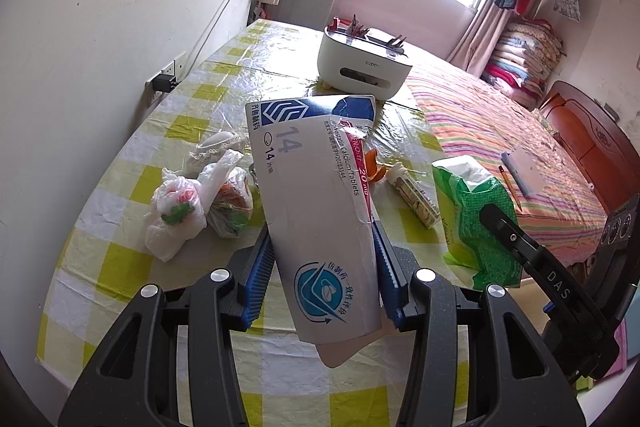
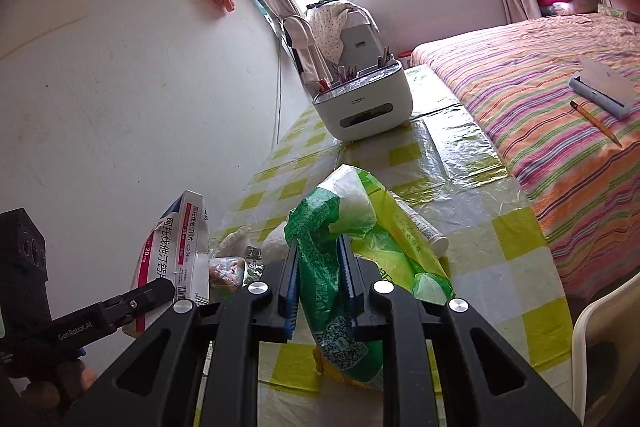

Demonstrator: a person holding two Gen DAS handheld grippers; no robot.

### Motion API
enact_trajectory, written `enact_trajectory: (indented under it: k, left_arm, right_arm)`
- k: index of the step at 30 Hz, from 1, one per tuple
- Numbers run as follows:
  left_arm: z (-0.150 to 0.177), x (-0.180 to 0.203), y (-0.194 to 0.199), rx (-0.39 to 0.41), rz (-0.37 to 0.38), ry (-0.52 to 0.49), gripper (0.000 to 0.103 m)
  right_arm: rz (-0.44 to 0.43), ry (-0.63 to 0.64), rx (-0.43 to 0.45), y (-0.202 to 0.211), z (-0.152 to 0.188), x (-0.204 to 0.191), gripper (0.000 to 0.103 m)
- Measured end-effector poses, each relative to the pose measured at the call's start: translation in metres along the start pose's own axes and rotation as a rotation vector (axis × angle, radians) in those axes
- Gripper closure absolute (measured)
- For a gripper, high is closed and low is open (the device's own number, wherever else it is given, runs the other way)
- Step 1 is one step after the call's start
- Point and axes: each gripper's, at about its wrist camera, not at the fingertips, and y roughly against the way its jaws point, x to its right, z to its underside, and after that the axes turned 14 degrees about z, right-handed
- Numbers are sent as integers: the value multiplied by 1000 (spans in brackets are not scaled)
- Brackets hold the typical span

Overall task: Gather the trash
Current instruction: 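Carry the green bag into the bin and open the right tool while the left tool carries the box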

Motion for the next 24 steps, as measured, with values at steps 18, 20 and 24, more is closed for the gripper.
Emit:
enact_trajectory:
  k: [18, 20, 24]
  left_arm:
    - [7, 61, -16, -3, 65, -113, 57]
    - [9, 69, -17, -4, 78, -128, 57]
    - [13, 85, -17, 7, 100, -164, 57]
  right_arm:
    - [53, -44, 50, 33, -2, 37, 85]
    - [60, -49, 56, 37, -2, 42, 85]
    - [73, -57, 71, 48, -2, 51, 85]
